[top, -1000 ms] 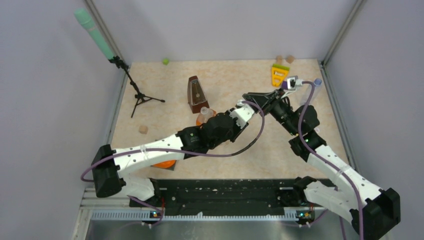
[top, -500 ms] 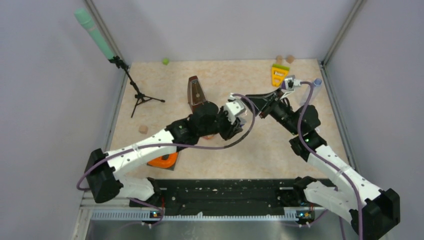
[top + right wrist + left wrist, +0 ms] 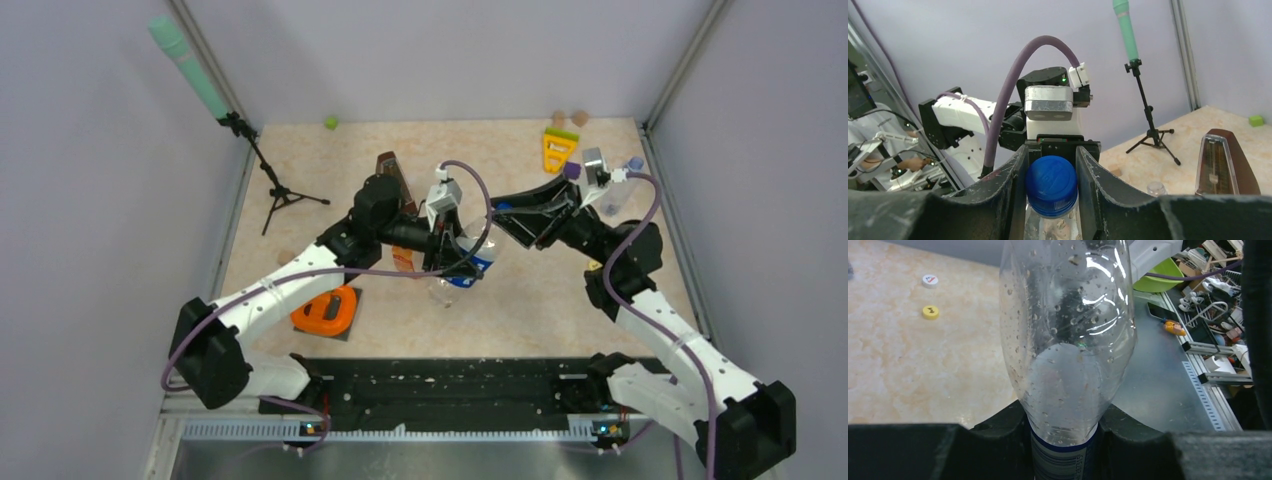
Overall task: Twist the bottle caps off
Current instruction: Unscrew the bottle cap from the plastic bottle.
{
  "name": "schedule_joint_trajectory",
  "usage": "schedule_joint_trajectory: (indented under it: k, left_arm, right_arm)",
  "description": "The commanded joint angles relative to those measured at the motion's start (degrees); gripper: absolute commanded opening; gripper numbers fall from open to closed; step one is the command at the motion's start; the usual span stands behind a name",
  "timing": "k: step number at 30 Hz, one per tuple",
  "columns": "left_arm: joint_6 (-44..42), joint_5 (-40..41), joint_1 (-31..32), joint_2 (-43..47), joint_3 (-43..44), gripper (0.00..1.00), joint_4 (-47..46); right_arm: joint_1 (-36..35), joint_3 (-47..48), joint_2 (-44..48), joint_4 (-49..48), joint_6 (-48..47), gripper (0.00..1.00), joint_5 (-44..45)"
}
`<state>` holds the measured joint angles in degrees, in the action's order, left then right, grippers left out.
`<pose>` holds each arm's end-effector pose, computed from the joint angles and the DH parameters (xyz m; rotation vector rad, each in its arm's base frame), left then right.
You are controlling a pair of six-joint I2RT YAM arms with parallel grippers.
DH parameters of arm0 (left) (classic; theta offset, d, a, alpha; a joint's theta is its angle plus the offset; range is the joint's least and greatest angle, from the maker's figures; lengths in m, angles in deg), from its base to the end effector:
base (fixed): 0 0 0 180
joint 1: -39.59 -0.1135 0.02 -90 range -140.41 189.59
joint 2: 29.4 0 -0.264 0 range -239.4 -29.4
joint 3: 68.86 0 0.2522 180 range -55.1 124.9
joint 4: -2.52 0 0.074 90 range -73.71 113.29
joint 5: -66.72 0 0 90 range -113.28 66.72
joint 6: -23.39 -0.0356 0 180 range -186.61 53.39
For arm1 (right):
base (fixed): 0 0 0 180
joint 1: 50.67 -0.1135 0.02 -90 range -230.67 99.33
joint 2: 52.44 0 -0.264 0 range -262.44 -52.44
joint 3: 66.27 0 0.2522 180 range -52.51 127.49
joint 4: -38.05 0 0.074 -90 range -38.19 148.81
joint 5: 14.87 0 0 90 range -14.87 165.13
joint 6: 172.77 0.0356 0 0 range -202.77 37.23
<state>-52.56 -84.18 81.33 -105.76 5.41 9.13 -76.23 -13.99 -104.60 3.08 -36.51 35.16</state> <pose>0.2032 -0.2230 0.3470 1.2561 1.4641 -1.5865 0.1644 0.1040 0.3807 -0.5148 1.1223 1.4398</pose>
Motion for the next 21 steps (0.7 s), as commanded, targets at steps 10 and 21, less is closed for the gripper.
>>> schedule_joint_trajectory:
  k: [10, 21]
  left_arm:
    - [-13.49, 31.74, 7.48, 8.98, -1.12, 0.0, 10.1]
    - [-14.35, 54.27, 15.67, 6.03, 2.11, 0.0, 12.61]
  right_arm:
    - [0.25, 1.94, 6.02, 15.6, -2.22, 0.69, 16.97]
    - [-1.31, 3.92, 3.77, 17.61, -4.07, 0.71, 16.31]
